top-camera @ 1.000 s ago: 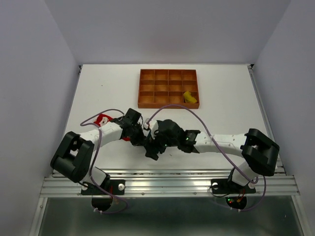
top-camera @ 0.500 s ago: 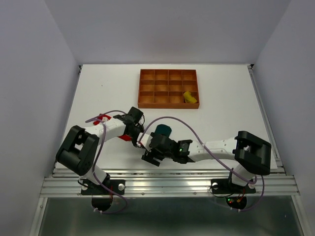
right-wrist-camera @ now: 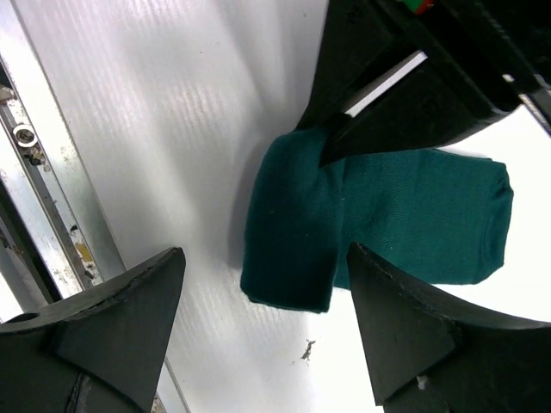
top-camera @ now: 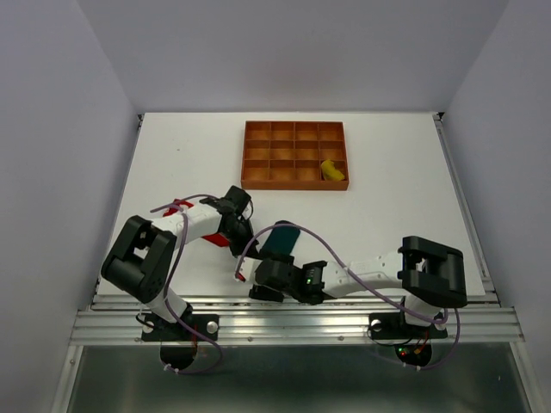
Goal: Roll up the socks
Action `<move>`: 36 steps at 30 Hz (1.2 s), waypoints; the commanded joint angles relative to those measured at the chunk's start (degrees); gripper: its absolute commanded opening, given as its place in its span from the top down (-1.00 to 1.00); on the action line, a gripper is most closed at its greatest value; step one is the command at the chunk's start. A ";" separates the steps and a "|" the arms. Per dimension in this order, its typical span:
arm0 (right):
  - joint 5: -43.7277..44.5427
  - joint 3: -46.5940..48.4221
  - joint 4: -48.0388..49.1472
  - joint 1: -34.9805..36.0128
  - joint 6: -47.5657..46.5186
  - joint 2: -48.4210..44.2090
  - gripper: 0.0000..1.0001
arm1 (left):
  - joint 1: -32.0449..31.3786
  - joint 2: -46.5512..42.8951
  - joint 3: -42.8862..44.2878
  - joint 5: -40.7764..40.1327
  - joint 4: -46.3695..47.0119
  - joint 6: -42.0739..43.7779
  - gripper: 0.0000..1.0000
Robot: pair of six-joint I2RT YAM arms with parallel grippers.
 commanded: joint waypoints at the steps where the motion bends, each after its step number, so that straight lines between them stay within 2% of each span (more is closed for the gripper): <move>1: 5.70 1.47 1.81 1.94 -2.42 0.76 -0.61 | 0.27 1.27 1.46 -1.45 -4.61 1.73 1.00; 22: 13.17 2.70 2.78 5.28 -5.86 3.66 -0.37 | 0.62 2.77 1.03 0.13 -4.35 1.64 1.00; 36: 12.38 3.23 2.70 7.39 -6.12 5.15 -0.30 | 0.79 2.60 0.15 0.83 -3.74 1.82 1.00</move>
